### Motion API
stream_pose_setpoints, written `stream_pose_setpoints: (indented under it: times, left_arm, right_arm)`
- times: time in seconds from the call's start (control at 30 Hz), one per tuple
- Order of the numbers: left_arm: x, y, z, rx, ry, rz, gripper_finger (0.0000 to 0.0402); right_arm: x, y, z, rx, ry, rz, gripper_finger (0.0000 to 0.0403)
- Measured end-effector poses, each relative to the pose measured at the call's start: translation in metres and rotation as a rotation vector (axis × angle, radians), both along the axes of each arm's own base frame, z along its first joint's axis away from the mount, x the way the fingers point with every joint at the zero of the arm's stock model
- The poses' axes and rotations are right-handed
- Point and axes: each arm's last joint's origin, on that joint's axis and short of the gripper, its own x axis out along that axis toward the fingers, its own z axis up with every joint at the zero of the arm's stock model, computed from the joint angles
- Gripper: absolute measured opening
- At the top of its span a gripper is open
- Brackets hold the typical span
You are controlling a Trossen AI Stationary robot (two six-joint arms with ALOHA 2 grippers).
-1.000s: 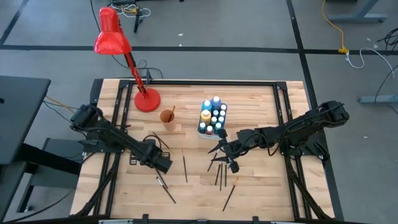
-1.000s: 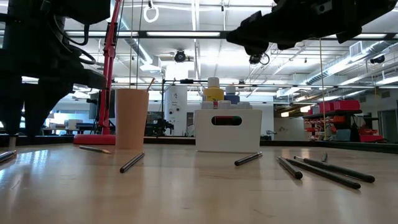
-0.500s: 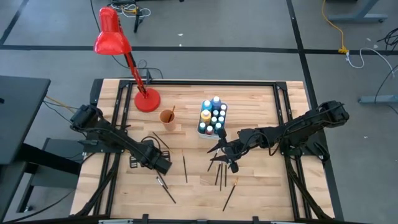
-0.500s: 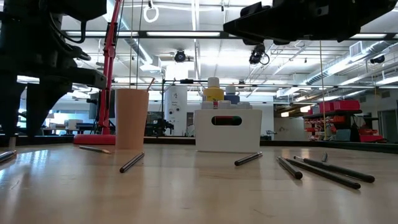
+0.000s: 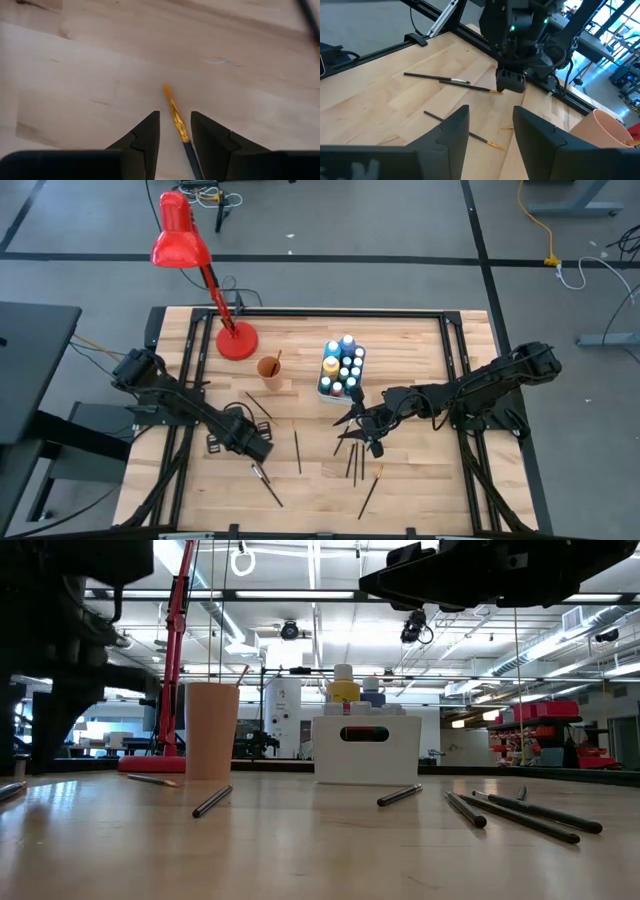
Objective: Pick & Place Paint Supplies
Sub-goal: Put the yellow paint brush into the orange cup
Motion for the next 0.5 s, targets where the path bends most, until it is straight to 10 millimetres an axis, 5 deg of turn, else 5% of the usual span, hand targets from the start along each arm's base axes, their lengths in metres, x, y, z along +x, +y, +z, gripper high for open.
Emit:
stream_pose_setpoints:
  times: [0.33,0.5]
  left_arm:
    - [-0.006,0.003,-0.018,-0.027,-0.041,-0.025,0.0117]
    - [-0.006,0.004,-0.019,-0.018,-0.04,-0.066,0.008]
  right_arm:
    - [0.0,0.0,0.0,0.0,0.0,0.0,0.0157]
    - [0.0,0.0,0.0,0.0,0.0,0.0,0.0157]
